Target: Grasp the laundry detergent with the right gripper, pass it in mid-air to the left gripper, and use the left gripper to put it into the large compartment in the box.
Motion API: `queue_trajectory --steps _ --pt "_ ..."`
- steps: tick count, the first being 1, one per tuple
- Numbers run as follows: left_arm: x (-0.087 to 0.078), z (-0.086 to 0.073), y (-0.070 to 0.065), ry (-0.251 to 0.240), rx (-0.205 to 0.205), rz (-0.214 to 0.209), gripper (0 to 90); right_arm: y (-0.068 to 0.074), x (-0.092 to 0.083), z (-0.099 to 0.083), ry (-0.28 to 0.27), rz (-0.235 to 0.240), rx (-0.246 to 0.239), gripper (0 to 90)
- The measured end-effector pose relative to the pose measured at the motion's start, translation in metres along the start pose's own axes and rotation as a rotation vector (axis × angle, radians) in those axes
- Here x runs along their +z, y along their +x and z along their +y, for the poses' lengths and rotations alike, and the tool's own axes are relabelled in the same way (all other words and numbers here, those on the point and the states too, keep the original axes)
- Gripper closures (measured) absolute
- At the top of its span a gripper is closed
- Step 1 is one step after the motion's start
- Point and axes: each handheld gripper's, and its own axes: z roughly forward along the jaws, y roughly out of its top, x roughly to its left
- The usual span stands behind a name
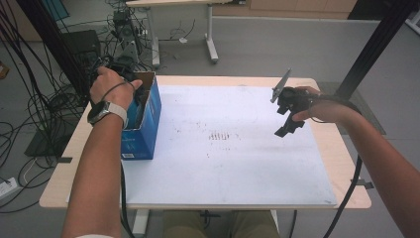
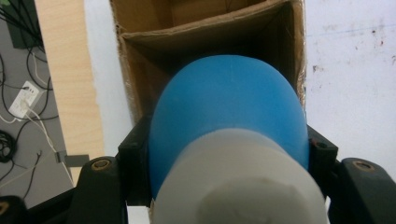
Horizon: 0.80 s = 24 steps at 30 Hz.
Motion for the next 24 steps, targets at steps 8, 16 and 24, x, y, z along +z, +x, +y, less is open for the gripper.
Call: queue_trajectory --steps 8,16,24 --pt "0.007 -0.001 0.000 0.004 -0.003 0.003 37.5 0.000 -0.001 0.000 0.000 0.000 0.002 8.7" --pt "0.015 -0.002 0.000 0.010 -0.007 0.002 37.5 0.000 0.000 -0.001 -0.001 0.002 0.003 8.7" --pt "0.022 -0.002 -0.001 0.019 -0.004 0.009 37.5 0.000 0.000 -0.002 -0.003 0.002 0.007 8.7"
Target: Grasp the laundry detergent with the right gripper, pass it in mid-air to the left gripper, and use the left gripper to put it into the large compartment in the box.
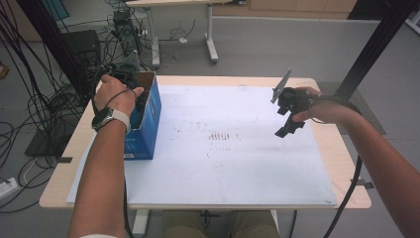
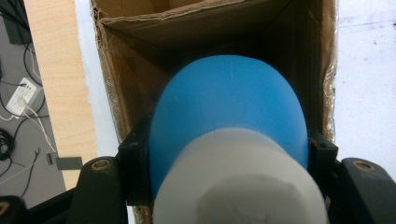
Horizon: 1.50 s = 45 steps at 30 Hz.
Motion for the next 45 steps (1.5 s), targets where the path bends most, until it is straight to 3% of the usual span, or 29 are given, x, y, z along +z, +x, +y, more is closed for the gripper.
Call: queue_trajectory --steps 32,45 --pt "0.023 -0.003 0.003 0.013 -0.005 -0.011 37.5 0.000 0.002 -0.002 -0.001 0.006 0.002 8.7" --pt "0.024 -0.002 0.003 0.017 -0.004 -0.011 37.4 0.000 0.001 -0.004 -0.001 0.003 0.005 8.7"
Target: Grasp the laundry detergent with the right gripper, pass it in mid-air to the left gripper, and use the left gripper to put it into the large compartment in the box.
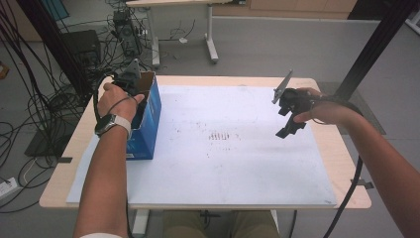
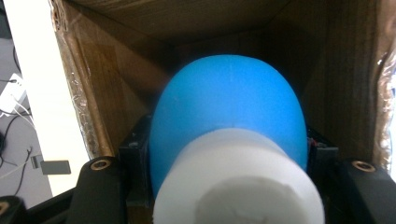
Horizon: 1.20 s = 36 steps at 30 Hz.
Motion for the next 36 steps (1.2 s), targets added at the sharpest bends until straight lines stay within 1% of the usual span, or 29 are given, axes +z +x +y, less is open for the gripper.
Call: queue_trajectory --steps 36 --pt "0.0007 -0.0008 0.0001 -0.011 -0.007 0.001 37.3 0.0001 -0.0003 -0.0019 -0.005 0.003 0.006 8.7"
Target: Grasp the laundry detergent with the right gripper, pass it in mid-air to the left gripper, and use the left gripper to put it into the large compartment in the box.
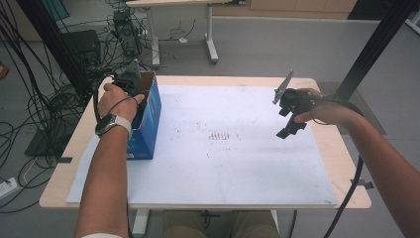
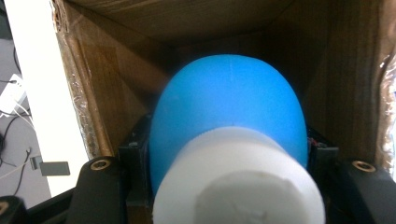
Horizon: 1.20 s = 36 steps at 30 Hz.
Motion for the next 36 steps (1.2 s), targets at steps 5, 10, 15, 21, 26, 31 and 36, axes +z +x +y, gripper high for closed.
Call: queue_trajectory --steps 5,10,15,21,26,31,36 --pt "-0.0001 -0.0001 -0.0001 0.000 0.000 0.001 37.3 0.0002 -0.0005 -0.0005 0.003 -0.002 0.000 8.7" --pt "-0.0002 -0.0003 -0.0004 0.001 0.002 0.001 37.3 0.0005 -0.0006 -0.0002 0.003 -0.001 0.000 8.7" --pt "-0.0002 -0.0006 0.0000 -0.002 0.005 0.001 37.3 0.0003 -0.0007 0.0003 0.000 -0.003 -0.001 8.7" --pt "-0.0001 -0.0008 -0.0004 -0.003 0.005 0.003 37.3 0.0004 -0.0014 -0.0001 -0.002 -0.003 0.000 8.7" --pt "0.0000 -0.0009 0.0000 -0.004 0.004 0.001 37.3 0.0003 -0.0017 -0.0006 -0.002 -0.005 0.001 8.7" --pt "0.0000 -0.0008 0.0000 -0.004 0.006 0.001 37.3 0.0004 -0.0015 -0.0002 -0.002 -0.004 -0.001 8.7" --pt "0.0001 -0.0007 0.0002 -0.005 0.007 0.001 37.3 0.0001 -0.0010 -0.0001 0.000 -0.006 0.000 8.7"
